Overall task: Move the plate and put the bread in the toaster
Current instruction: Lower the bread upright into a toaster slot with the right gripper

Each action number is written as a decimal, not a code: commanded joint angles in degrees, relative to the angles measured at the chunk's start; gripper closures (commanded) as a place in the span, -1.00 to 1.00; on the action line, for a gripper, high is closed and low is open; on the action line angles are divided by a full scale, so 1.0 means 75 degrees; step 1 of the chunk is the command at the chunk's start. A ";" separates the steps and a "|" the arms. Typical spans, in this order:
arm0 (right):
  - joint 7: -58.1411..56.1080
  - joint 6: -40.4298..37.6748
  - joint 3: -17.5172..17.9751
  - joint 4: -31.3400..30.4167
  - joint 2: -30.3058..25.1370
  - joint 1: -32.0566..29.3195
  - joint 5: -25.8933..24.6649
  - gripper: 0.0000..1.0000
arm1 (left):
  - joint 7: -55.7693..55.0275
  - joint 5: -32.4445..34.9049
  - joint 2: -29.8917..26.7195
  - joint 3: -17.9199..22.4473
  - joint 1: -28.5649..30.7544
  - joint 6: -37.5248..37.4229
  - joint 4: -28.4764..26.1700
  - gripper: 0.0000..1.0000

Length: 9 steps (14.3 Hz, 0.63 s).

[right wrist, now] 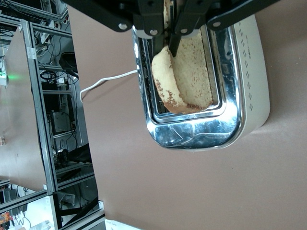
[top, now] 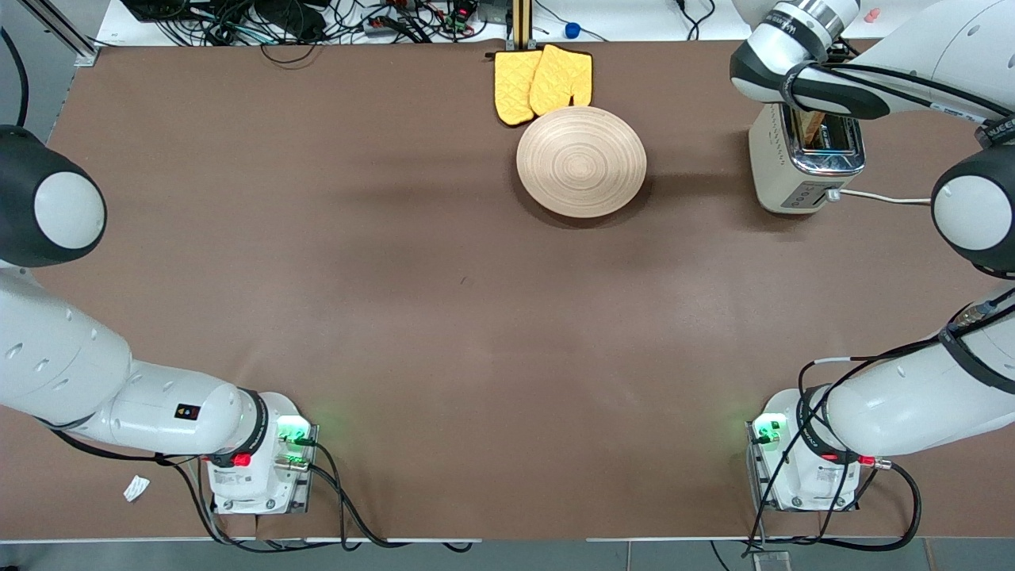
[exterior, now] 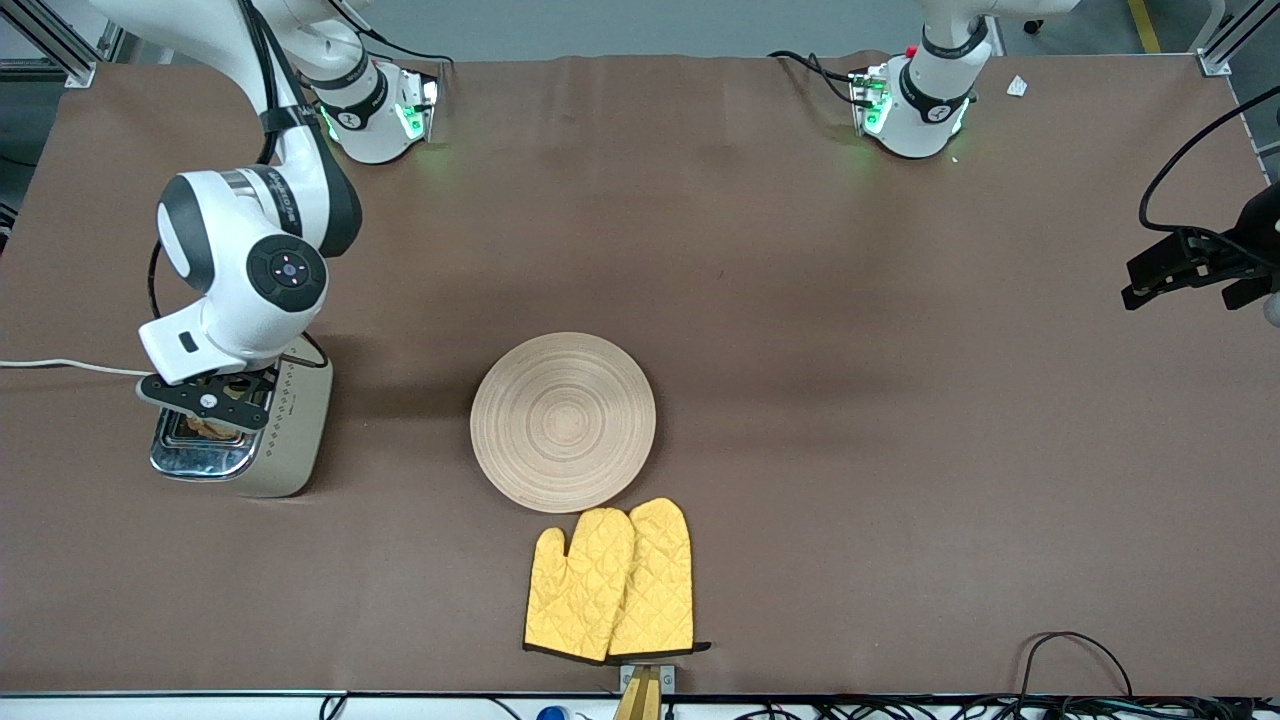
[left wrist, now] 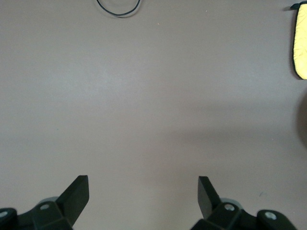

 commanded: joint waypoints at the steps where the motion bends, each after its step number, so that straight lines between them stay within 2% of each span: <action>1: 0.0198 0.0515 0.0048 -0.0350 -0.0036 -0.0286 -0.0151 0.99 | -0.0145 -0.0123 -0.0147 0.0014 -0.0009 0.0059 -0.0135 -1.00; 4: 0.0198 0.0867 0.0048 -0.0503 0.0081 -0.0462 -0.0151 0.99 | -0.0157 -0.0135 -0.0264 0.0003 -0.0009 0.0118 -0.0322 -1.00; 7: 0.0327 0.1009 0.0048 -0.0620 0.0210 -0.0521 -0.0151 0.99 | -0.0157 -0.0123 -0.0638 -0.0009 -0.0021 0.0563 -0.0931 -1.00; 9: 0.0374 0.0962 0.0048 -0.0656 0.0210 -0.0498 -0.0139 0.99 | -0.0157 -0.0100 -0.0640 0.0003 -0.0021 0.0564 -0.0921 -1.00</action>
